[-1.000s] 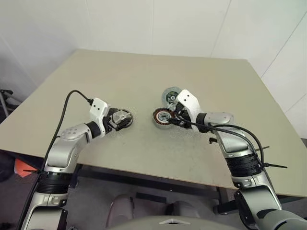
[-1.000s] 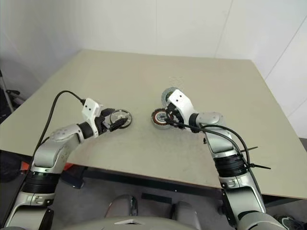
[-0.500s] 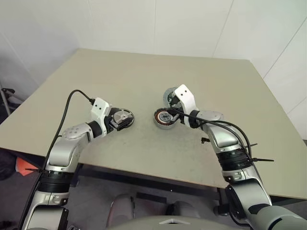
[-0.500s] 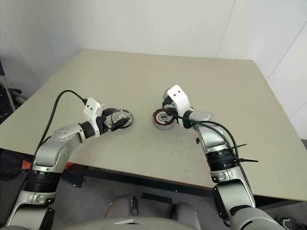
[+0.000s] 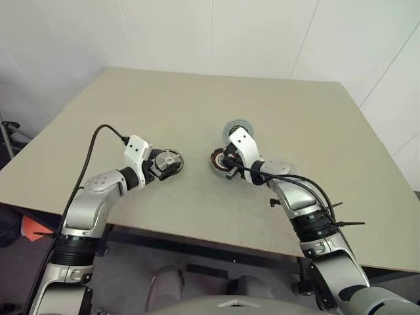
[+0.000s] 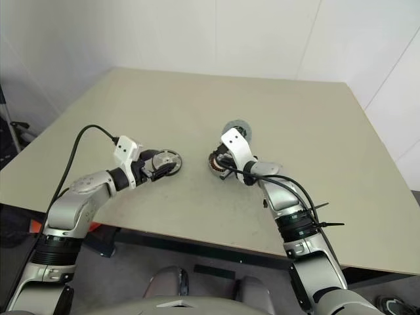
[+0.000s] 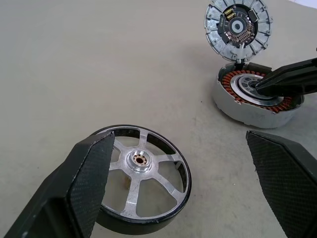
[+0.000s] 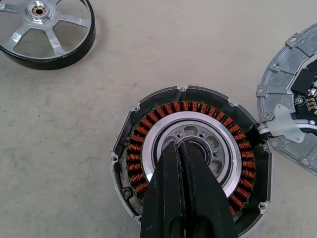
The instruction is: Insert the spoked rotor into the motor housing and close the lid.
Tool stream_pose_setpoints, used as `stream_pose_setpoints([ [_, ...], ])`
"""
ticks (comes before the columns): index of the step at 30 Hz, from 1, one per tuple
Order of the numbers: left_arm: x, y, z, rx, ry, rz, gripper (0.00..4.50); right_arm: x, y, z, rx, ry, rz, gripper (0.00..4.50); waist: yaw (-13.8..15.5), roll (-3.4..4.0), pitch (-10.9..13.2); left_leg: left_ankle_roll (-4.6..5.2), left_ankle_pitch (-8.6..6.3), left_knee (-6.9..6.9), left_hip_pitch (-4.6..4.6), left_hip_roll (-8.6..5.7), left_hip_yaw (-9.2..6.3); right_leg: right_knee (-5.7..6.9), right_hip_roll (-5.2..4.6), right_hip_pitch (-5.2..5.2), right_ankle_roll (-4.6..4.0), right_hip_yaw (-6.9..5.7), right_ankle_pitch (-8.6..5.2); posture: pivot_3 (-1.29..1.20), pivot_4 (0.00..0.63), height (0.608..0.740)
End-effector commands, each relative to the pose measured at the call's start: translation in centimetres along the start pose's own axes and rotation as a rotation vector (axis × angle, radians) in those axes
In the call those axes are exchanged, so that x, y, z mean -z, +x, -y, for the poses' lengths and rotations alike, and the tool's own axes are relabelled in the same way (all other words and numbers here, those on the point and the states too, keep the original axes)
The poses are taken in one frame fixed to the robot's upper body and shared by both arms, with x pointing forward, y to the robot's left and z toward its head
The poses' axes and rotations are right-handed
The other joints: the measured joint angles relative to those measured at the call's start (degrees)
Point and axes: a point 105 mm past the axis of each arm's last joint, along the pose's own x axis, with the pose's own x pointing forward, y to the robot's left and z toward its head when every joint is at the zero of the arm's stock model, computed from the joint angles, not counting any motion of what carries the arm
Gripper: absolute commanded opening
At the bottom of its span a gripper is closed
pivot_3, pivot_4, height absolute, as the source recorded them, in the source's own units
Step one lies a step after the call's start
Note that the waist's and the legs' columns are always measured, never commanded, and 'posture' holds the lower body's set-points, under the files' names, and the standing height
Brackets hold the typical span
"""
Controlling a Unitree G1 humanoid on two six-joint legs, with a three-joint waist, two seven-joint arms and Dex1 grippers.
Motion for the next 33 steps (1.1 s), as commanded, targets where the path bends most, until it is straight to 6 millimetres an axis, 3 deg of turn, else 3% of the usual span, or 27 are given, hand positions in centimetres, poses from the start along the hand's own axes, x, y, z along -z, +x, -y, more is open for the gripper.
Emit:
stream_pose_setpoints([
  [1,-1.3,-0.1,0.1,0.004,0.038,0.037,4.50,-1.0,-0.3,0.7,0.017,-0.017,0.027,0.04,0.03,0.00,0.00,0.01,-0.01,0.00,0.00,0.00,0.00,0.00,0.00,0.00,0.00,0.00,0.00,0.00,0.000,0.740],
  [6,-1.2,0.0,0.2,0.006,0.036,0.035,4.50,-3.0,-0.9,1.1,0.019,-0.041,0.079,0.04,0.05,0.00,0.00,0.00,0.00,0.00,-0.03,-0.02,0.00,0.00,-0.01,-0.01,0.00,0.00,0.00,0.00,0.000,0.740],
  [13,-1.1,0.0,0.2,0.004,0.035,0.031,4.50,-3.7,-1.1,1.8,0.029,-0.045,0.094,0.04,0.01,0.00,0.00,-0.03,0.02,-0.03,-0.05,0.00,0.00,-0.01,0.00,-0.05,0.00,0.00,0.00,0.00,0.000,0.740],
  [23,-1.1,-0.1,0.1,-0.001,0.037,0.031,4.50,0.1,0.3,1.2,0.009,-0.013,-0.010,0.04,0.01,0.00,0.00,-0.03,0.02,-0.02,-0.06,-0.01,0.00,-0.02,0.00,-0.05,0.00,0.00,0.00,0.00,0.000,0.740],
  [33,-1.2,-0.2,-0.1,-0.009,0.033,0.031,4.50,-4.0,-1.6,2.7,0.037,-0.081,0.107,0.04,0.08,0.00,0.01,0.00,0.00,-0.02,-0.06,-0.02,0.00,-0.02,-0.01,-0.03,0.00,0.00,0.00,0.00,0.000,0.740],
])
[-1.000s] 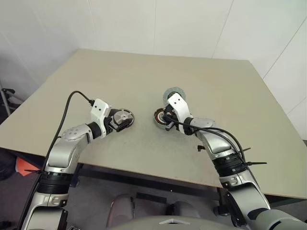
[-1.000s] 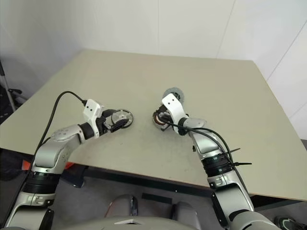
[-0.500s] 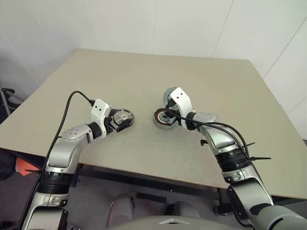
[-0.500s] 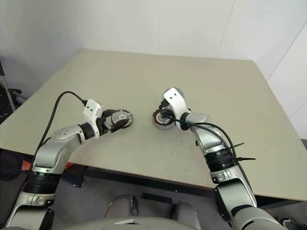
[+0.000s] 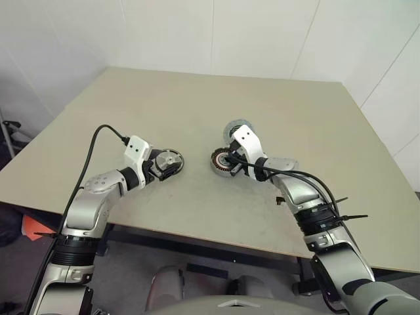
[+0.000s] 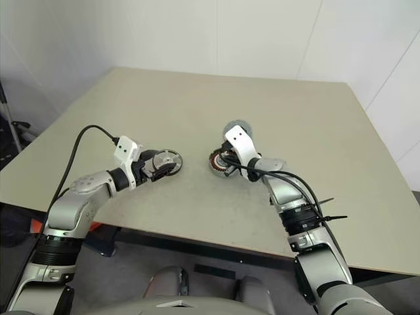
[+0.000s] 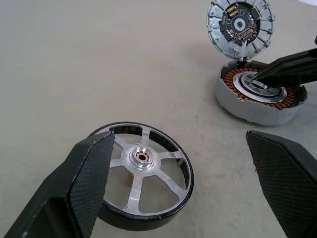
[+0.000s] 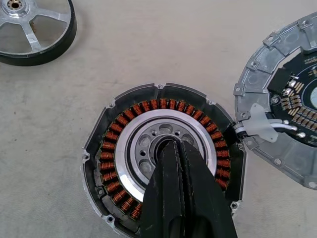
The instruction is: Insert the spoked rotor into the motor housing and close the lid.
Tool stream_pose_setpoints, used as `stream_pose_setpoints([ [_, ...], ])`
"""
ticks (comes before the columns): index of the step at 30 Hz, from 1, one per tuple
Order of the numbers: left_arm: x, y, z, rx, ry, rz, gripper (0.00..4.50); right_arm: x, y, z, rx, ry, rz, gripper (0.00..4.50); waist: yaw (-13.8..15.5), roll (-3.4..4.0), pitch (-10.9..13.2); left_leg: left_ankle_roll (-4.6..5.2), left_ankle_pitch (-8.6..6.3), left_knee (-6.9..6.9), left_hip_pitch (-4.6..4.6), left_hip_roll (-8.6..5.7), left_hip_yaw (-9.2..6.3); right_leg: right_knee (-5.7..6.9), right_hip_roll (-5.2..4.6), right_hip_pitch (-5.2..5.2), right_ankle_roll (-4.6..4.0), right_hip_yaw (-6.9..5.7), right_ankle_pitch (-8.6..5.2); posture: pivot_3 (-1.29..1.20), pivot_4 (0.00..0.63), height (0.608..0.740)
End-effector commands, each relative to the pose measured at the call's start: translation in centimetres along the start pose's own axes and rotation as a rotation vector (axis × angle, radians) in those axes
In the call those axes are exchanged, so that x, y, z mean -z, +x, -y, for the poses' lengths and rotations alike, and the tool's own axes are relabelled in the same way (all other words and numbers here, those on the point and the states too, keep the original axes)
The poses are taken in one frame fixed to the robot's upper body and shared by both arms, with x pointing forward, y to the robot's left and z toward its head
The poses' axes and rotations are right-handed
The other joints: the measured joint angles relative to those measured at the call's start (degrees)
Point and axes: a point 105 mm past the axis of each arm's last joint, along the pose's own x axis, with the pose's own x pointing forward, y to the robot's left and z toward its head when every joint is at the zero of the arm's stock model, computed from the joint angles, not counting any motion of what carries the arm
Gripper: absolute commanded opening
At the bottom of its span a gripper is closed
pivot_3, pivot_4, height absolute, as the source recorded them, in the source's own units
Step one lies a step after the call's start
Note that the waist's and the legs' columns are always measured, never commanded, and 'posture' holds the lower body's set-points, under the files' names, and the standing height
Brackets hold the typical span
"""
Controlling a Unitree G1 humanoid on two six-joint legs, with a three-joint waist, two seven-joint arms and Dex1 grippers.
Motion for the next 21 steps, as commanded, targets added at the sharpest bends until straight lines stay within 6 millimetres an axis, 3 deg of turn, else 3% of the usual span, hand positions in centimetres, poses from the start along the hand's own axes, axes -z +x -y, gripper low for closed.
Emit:
stream_pose_setpoints([
  [1,-1.2,-0.3,-0.2,-0.006,0.030,0.033,4.50,-4.4,-1.5,1.0,0.023,-0.067,0.129,0.04,-0.05,0.00,0.00,-0.01,0.00,0.00,-0.01,0.01,0.00,0.00,0.00,-0.01,0.00,0.00,0.00,0.00,0.000,0.740],
  [6,-1.2,-0.2,-0.1,-0.004,0.031,0.032,4.50,-6.0,-1.6,0.4,0.008,-0.092,0.167,0.04,-0.17,0.00,0.00,-0.05,0.03,-0.03,-0.01,0.05,0.00,0.01,0.03,-0.06,0.00,0.00,0.00,0.00,0.000,0.740],
  [10,-1.2,-0.2,-0.1,-0.006,0.032,0.034,4.50,-5.7,-1.1,-0.5,-0.020,-0.075,0.162,0.04,-0.10,0.00,0.00,-0.05,0.03,-0.04,-0.03,0.02,0.00,-0.01,0.02,-0.06,-0.01,0.00,0.00,0.00,0.000,0.740],
  [16,-1.3,-0.4,-0.2,-0.011,0.033,0.035,4.50,-2.9,0.5,-1.8,-0.057,-0.019,0.090,0.04,-0.09,0.00,0.00,-0.05,0.03,-0.04,-0.02,0.02,0.00,-0.01,0.02,-0.05,-0.01,0.00,0.00,0.00,0.000,0.740],
  [21,-1.3,-0.4,-0.2,-0.013,0.033,0.035,4.50,-0.3,1.2,-1.5,-0.044,0.001,0.028,0.04,-0.11,0.01,0.00,-0.05,0.03,-0.03,-0.03,0.00,0.00,-0.02,0.00,-0.06,0.00,0.00,0.00,0.00,0.000,0.740],
])
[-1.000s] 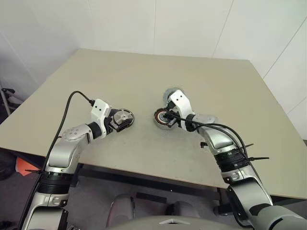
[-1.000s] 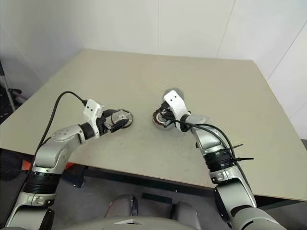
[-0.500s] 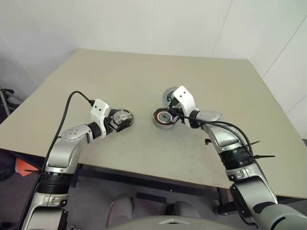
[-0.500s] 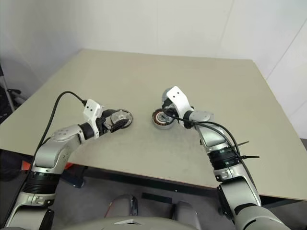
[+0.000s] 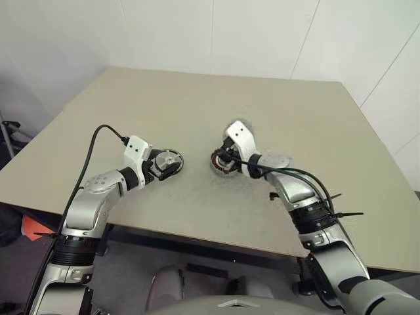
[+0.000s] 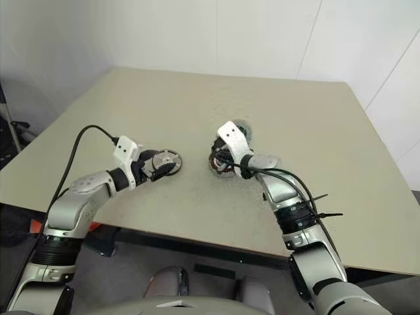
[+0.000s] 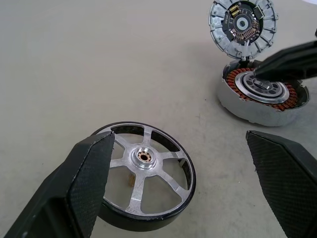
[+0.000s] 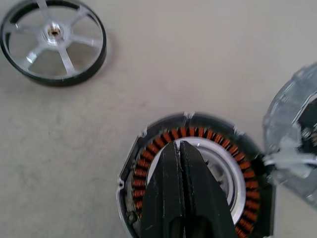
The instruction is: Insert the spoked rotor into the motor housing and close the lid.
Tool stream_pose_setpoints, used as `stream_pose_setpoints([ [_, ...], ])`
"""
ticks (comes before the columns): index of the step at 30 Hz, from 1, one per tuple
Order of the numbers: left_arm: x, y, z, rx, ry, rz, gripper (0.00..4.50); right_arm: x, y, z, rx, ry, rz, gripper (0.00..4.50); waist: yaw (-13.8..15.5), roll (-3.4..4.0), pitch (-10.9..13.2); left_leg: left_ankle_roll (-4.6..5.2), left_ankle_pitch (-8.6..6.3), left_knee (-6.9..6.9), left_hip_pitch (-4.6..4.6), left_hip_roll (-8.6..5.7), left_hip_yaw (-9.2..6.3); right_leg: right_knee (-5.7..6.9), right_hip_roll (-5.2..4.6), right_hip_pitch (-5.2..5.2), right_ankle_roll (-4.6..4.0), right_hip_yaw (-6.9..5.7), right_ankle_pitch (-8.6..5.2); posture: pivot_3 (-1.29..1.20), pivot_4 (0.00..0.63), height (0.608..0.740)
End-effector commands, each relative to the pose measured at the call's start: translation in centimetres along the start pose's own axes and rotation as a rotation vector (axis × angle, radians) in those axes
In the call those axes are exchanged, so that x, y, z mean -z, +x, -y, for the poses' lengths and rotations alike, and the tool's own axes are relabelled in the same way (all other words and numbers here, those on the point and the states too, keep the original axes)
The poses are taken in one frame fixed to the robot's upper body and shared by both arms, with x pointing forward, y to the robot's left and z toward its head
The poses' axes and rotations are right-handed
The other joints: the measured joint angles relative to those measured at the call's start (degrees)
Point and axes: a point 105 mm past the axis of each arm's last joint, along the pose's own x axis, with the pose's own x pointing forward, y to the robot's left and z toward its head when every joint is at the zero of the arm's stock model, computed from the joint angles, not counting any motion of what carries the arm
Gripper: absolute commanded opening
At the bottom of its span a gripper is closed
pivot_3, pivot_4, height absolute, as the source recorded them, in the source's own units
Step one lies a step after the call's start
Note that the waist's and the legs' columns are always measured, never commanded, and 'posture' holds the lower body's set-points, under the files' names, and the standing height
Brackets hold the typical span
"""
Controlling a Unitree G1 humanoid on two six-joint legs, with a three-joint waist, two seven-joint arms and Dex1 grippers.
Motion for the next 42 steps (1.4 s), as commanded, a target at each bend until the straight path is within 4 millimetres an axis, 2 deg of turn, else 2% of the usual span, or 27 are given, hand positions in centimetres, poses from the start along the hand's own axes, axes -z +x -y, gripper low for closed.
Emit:
stream_pose_setpoints([
  [1,-1.4,-0.3,0.0,-0.003,0.033,0.038,4.50,-0.1,-0.1,0.6,0.023,-0.013,0.007,0.04,-0.02,-0.01,0.00,0.00,0.00,0.00,0.03,0.01,0.00,0.00,0.01,0.03,0.00,0.00,0.00,0.00,0.000,0.740],
  [8,-1.3,-0.3,0.1,0.002,0.033,0.037,4.50,-2.8,-1.4,1.3,0.019,-0.044,0.085,0.04,0.02,-0.01,0.00,0.03,-0.02,0.00,0.03,0.00,0.00,0.00,0.00,0.04,0.00,0.00,0.00,0.00,0.000,0.740],
  [11,-1.3,-0.2,0.1,0.005,0.033,0.038,4.50,-3.2,-1.6,1.8,0.029,-0.028,0.096,0.04,0.00,-0.01,0.00,0.03,-0.02,-0.01,0.02,0.02,0.00,0.00,0.01,0.01,0.00,0.00,0.00,0.00,0.000,0.740],
  [15,-1.4,-0.1,0.1,0.007,0.034,0.039,4.50,-2.4,-1.4,2.4,0.046,-0.024,0.070,0.04,-0.02,-0.01,0.00,0.00,0.00,-0.01,0.01,0.02,0.00,0.00,0.01,0.00,0.00,0.00,0.00,0.00,0.000,0.740],
  [21,-1.3,-0.2,0.0,0.002,0.033,0.037,4.50,-1.8,-0.9,2.1,0.035,-0.005,0.057,0.04,-0.01,-0.01,0.00,0.00,0.00,-0.01,0.00,0.01,0.00,0.00,0.01,0.00,0.00,0.00,0.00,0.00,0.000,0.740],
  [27,-1.3,-0.4,0.0,-0.003,0.033,0.036,4.50,0.6,-0.5,2.2,0.042,0.004,-0.009,0.04,-0.01,-0.01,0.00,0.00,0.00,-0.01,0.00,0.01,0.00,0.00,0.01,0.00,0.00,0.00,0.00,0.00,0.000,0.740],
  [30,-1.3,-0.4,0.0,-0.005,0.032,0.036,4.50,0.9,-0.6,2.1,0.040,0.003,-0.013,0.04,-0.02,-0.01,0.00,0.01,0.00,-0.01,0.03,0.01,0.00,0.00,0.01,0.03,0.00,0.00,0.00,0.00,0.000,0.740],
  [33,-1.2,-0.4,0.0,-0.004,0.032,0.035,4.50,0.2,-0.8,2.4,0.050,-0.003,0.008,0.04,-0.02,0.00,0.00,0.08,-0.05,0.00,0.04,0.01,0.00,0.00,0.01,0.05,0.00,0.00,0.00,0.00,0.000,0.740],
  [42,-1.1,-0.4,-0.5,-0.030,0.020,0.032,4.50,-3.7,-1.7,3.2,0.080,-0.063,0.105,0.04,-0.01,0.00,0.00,0.06,-0.04,-0.01,0.01,0.01,0.00,0.01,0.01,0.01,0.00,0.00,0.00,0.00,0.000,0.740],
])
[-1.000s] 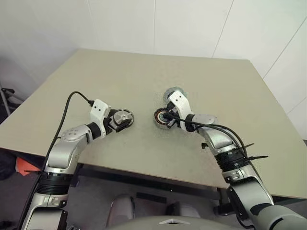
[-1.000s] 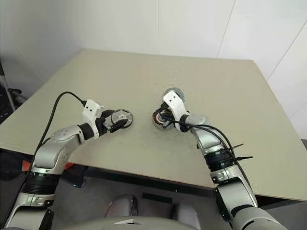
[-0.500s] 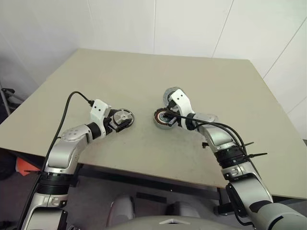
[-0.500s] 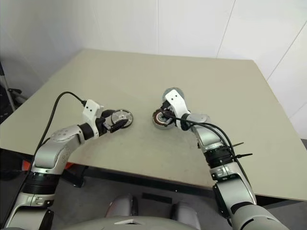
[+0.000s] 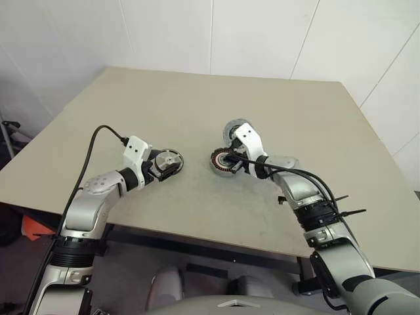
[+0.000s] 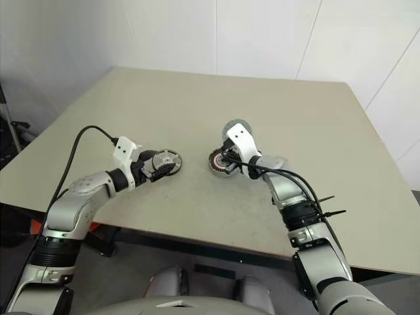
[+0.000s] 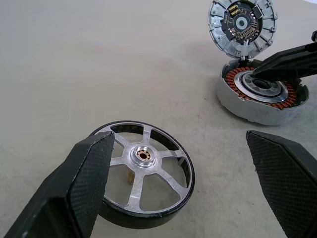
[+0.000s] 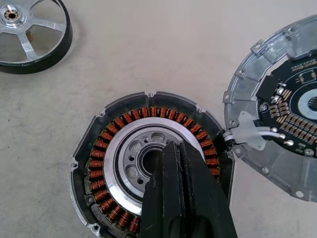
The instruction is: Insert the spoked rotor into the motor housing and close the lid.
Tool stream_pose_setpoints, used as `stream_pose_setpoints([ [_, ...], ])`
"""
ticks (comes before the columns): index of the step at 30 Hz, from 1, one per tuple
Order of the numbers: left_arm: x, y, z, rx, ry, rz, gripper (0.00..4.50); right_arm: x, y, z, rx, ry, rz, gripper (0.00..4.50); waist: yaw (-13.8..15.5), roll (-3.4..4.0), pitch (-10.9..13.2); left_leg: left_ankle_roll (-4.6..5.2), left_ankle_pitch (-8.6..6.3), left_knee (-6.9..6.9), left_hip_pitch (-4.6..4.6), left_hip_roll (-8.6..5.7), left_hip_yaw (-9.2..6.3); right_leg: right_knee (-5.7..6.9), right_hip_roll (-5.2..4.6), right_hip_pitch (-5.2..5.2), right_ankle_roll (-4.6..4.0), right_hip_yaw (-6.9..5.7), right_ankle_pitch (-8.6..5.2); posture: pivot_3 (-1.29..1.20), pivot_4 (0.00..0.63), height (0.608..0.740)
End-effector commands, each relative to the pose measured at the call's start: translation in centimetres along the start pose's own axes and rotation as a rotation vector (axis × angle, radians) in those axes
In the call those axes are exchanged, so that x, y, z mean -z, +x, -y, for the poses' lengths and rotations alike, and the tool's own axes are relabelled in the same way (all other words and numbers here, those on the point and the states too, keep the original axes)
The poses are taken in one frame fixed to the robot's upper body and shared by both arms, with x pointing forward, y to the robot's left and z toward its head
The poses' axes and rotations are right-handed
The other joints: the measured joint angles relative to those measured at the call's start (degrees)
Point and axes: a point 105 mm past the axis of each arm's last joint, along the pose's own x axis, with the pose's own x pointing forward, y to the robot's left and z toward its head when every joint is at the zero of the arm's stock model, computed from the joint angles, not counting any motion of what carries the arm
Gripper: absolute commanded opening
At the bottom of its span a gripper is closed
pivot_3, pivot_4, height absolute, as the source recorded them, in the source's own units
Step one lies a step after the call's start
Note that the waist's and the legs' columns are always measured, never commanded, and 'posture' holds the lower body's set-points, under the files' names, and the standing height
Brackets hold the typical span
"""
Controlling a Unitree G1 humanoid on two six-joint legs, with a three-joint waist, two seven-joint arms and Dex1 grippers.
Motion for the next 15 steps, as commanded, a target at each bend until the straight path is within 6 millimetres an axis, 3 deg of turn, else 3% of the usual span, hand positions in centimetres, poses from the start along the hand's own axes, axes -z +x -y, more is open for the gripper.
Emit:
stream_pose_setpoints([
  [1,-1.1,-0.4,-0.8,-0.039,0.011,0.033,4.50,-3.9,-1.0,0.9,0.034,-0.064,0.108,0.04,0.00,0.00,0.00,0.00,0.00,0.00,-0.02,0.00,0.00,0.00,0.00,-0.03,0.00,0.00,0.00,0.00,0.000,0.740],
  [7,-1.2,-2.1,-3.9,-0.189,-0.122,0.054,4.50,-7.4,-2.9,0.2,-0.004,-0.118,0.204,0.04,0.01,0.00,0.00,-0.02,0.01,-0.01,-0.08,0.01,0.00,-0.01,0.01,-0.07,0.00,0.00,0.00,0.00,0.000,0.740],
  [15,-0.2,-2.1,-4.3,-0.220,-0.243,0.027,4.50,-8.0,-3.5,0.2,0.002,-0.138,0.208,0.04,0.15,0.00,0.00,0.02,-0.01,0.00,-0.06,-0.03,0.00,-0.02,-0.01,-0.03,0.01,0.00,0.00,0.00,0.000,0.740],
])
